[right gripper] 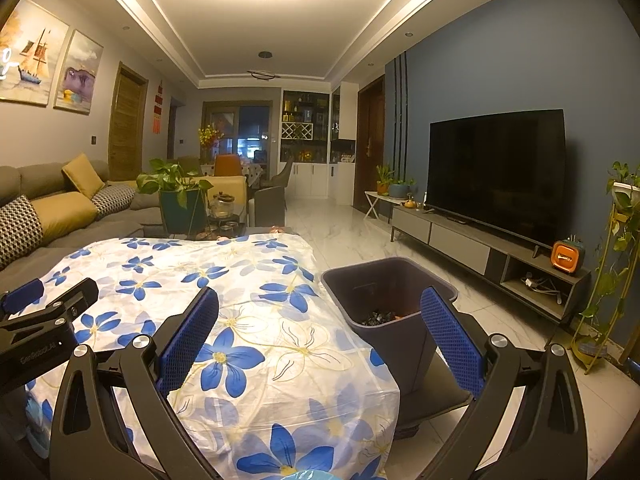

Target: Collect trash

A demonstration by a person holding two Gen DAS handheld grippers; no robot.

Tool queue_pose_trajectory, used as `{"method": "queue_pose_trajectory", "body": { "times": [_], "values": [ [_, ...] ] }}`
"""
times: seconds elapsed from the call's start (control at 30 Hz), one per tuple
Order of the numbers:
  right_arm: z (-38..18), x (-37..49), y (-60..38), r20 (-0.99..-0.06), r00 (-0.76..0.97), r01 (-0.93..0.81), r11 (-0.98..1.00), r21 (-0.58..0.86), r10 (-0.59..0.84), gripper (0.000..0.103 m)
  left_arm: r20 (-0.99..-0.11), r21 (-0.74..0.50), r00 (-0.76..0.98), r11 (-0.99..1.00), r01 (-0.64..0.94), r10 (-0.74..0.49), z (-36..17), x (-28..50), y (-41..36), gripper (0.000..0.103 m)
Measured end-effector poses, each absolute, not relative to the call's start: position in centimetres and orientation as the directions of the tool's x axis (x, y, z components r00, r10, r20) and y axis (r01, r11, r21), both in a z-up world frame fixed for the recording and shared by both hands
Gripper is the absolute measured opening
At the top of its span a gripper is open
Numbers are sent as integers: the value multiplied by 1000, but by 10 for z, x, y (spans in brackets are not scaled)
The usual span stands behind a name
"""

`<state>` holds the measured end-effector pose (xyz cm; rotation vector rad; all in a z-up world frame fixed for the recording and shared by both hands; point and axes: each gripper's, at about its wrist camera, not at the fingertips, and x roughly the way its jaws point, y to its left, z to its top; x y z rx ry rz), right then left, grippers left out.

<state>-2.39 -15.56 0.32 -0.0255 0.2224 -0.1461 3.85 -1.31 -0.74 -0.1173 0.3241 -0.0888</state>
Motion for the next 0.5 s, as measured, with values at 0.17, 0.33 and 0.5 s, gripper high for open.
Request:
{"method": "queue_pose_trajectory", "body": {
  "times": [0.17, 0.33, 0.5],
  "values": [
    [3, -24, -156, -217, 965, 142, 989, -42, -148, 97, -312, -130, 944, 989, 66, -104, -8, 38, -13, 97],
    [3, -24, -155, -216, 965, 141, 989, -40, -146, 97, -315, -131, 943, 989, 65, -104, -7, 37, -14, 97],
    [3, -24, -155, -215, 966, 140, 989, -40, -146, 97, -316, -128, 943, 990, 65, -103, -6, 35, -16, 97]
  ]
}}
